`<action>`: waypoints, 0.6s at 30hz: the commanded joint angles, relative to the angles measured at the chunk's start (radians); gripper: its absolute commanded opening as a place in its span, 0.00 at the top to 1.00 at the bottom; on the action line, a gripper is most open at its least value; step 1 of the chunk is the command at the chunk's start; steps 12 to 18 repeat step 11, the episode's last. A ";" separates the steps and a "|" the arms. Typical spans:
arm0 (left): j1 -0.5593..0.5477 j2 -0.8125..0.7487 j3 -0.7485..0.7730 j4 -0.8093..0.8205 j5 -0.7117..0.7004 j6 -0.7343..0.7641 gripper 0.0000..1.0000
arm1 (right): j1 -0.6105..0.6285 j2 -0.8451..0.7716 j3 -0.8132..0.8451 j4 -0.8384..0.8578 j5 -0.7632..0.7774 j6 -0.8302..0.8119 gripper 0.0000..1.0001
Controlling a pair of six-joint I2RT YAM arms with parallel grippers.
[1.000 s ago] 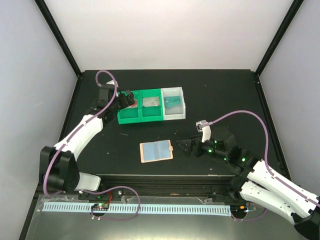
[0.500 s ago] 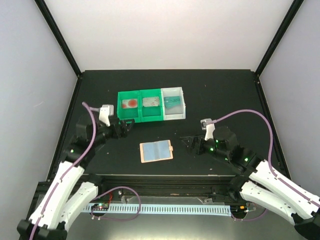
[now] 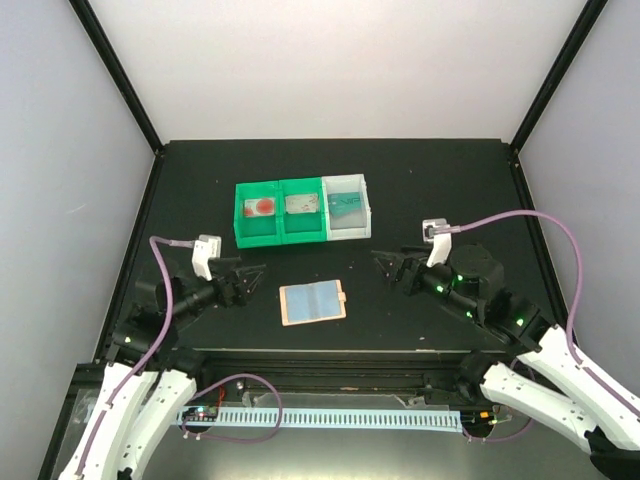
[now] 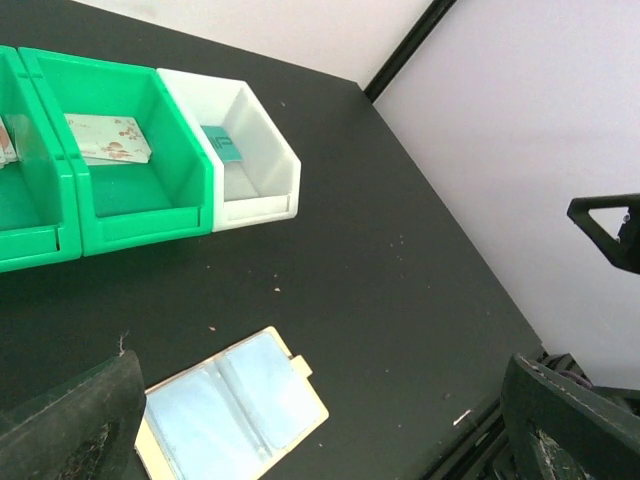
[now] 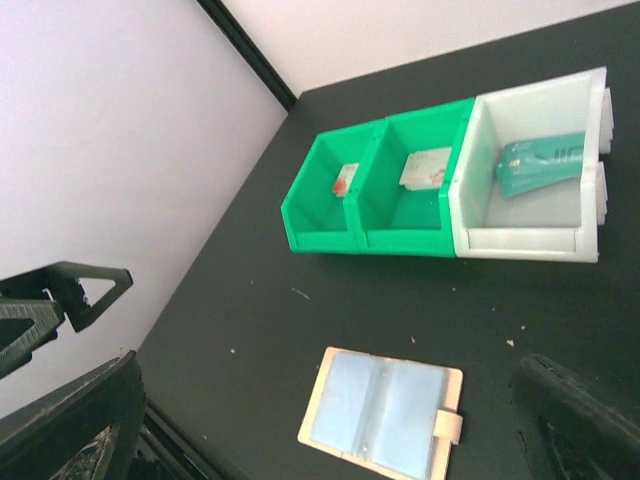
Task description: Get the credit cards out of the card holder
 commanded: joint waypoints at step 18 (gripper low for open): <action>-0.002 -0.086 0.047 -0.036 -0.077 0.007 0.01 | -0.002 -0.013 -0.027 0.035 -0.013 0.024 0.00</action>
